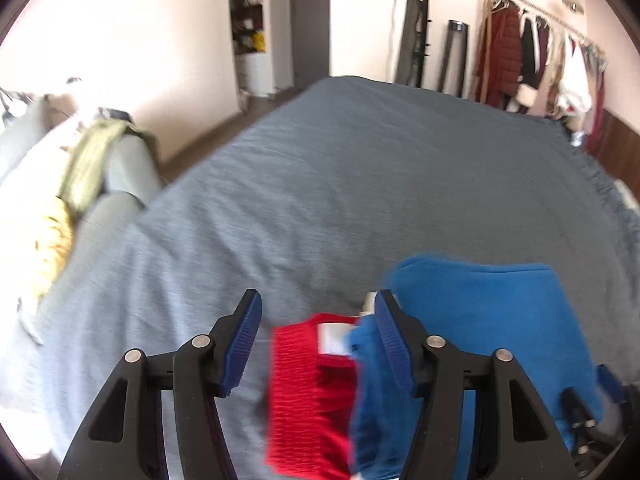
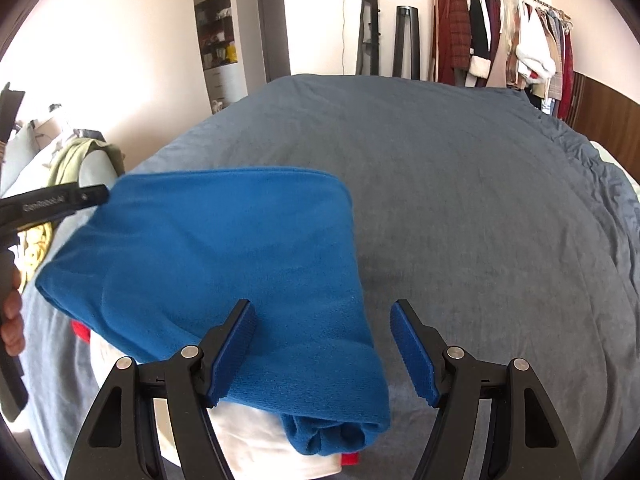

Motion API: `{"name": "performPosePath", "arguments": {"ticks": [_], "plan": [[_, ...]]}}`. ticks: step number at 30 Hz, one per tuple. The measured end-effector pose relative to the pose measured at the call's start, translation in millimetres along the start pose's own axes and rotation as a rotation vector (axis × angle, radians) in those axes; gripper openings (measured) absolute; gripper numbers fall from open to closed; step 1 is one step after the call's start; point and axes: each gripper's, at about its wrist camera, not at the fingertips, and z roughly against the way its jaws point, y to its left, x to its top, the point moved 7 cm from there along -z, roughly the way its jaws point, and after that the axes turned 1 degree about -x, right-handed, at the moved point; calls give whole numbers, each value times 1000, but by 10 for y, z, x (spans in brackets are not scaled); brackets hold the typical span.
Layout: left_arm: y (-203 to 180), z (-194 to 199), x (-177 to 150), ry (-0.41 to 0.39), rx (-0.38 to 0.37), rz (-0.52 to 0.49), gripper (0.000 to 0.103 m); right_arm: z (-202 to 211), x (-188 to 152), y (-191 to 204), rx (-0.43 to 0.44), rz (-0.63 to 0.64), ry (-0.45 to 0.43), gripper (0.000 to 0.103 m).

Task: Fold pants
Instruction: 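Lower the blue bundle onto the stack and open both tools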

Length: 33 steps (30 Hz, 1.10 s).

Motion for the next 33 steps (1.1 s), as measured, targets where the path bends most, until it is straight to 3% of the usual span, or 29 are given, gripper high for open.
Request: {"name": "performPosePath", "arguments": {"ticks": [2, 5, 10, 15, 20, 26, 33], "plan": [[-14, 173, 6, -32, -17, 4, 56, 22, -11, -27, -15, -1, -5, 70], [-88, 493, -4, -74, -7, -22, 57, 157, 6, -67, 30, -21, -48, 70], [-415, 1066, -191, -125, -44, -90, 66, 475, 63, -218, 93, -55, -143, 71], [-827, 1318, -483, -134, -69, -151, 73, 717, 51, -425, 114, -71, -170, 79], [-1177, 1401, -851, -133, -110, -152, 77, 859, -69, -647, 68, -24, -193, 87], [-1463, 1546, -1231, -154, -183, -111, 78, 992, -315, -957, 38, -18, -226, 87], [-1736, 2008, -1551, -213, -195, -144, 84, 1348, -611, -1299, 1, -41, -260, 87]]}}
